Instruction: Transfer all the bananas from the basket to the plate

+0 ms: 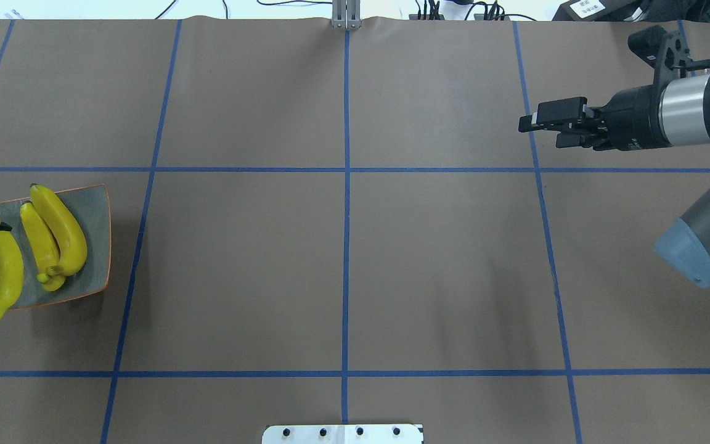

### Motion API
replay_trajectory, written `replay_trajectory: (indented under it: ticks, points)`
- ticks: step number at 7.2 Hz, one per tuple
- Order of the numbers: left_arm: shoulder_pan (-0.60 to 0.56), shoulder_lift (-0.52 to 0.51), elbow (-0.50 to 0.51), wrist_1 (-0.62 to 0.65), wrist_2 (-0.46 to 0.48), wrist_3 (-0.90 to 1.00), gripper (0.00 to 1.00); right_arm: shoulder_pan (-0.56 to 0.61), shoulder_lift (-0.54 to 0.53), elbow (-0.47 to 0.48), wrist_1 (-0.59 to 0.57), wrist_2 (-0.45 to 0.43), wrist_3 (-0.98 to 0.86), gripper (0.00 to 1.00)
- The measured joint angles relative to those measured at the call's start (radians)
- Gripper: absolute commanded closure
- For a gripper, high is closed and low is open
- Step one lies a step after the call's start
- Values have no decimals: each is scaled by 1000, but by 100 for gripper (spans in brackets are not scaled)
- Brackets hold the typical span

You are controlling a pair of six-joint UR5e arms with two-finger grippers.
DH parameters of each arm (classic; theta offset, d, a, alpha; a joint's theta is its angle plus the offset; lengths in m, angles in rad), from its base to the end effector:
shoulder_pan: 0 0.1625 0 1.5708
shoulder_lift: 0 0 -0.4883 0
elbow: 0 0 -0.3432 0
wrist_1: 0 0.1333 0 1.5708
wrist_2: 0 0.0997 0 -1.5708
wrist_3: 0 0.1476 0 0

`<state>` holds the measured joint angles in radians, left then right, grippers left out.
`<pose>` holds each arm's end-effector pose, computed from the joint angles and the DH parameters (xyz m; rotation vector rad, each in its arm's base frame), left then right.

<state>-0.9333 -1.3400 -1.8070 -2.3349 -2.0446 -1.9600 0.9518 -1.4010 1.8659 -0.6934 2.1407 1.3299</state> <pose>0.1818 -0.3563 0.6610 -0.2423 0.8906 -1.0512 -0.2655 -0.4652 0.4210 0.3325 -1.3415 0.2122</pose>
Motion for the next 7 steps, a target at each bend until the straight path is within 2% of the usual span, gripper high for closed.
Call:
replay_trajectory:
  ticks: [3,4,5,7]
  points:
    - [2,0,4,8,2,40,45,2,0,0,2,4,0,0]
    - [3,-4,3,22,2,45,41,3,-1,3,3,7,0,0]
    - [3,-7,2,31,2,49,0,3,-2,10,3,8,0,0]
    - [-4,-6,-27,34,-19,73,0,8,-8,21,1,9,1,0]
